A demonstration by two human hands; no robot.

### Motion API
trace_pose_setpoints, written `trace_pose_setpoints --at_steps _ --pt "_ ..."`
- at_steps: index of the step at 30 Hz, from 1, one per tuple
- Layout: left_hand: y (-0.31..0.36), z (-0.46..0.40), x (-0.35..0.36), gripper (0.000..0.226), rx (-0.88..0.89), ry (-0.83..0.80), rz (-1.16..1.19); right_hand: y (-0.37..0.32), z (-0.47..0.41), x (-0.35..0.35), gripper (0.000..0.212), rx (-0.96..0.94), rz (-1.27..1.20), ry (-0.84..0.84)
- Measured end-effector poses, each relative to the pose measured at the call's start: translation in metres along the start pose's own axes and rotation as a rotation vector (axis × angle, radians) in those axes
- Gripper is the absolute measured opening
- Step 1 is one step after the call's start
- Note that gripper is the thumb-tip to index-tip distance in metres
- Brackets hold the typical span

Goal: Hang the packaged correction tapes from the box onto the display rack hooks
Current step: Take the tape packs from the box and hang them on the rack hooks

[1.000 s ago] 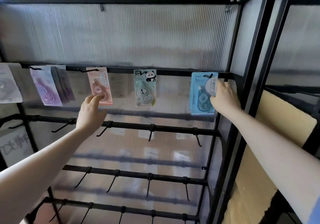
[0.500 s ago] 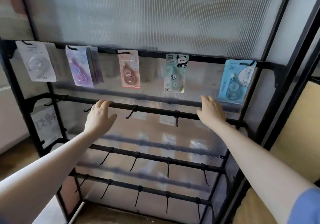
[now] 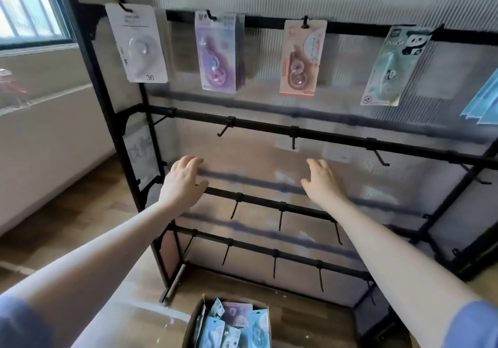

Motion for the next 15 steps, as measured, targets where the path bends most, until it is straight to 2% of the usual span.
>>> trace_pose_setpoints --at_steps 7,15 --pt "-0.059 0.024 0.043 0.053 -0.045 -0.135 -0.002 -0.027 0.019 0.076 0.05 -0.025 -0.004 -0.086" --pt "-0.107 0.084 0.137 0.046 -0.16 -0.308 -0.054 -0.01 0.062 0.183 0.047 -0.018 -0.024 -0.301"
Point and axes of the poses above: each hand's wrist, its own z-axis away from the middle knuckle, its own x-axis out of the palm, y = z × x, the point moved 2 cm from there along -z, towards the middle knuckle, and after that the axes turned 1 degree about -y, right-handed, at the moved point
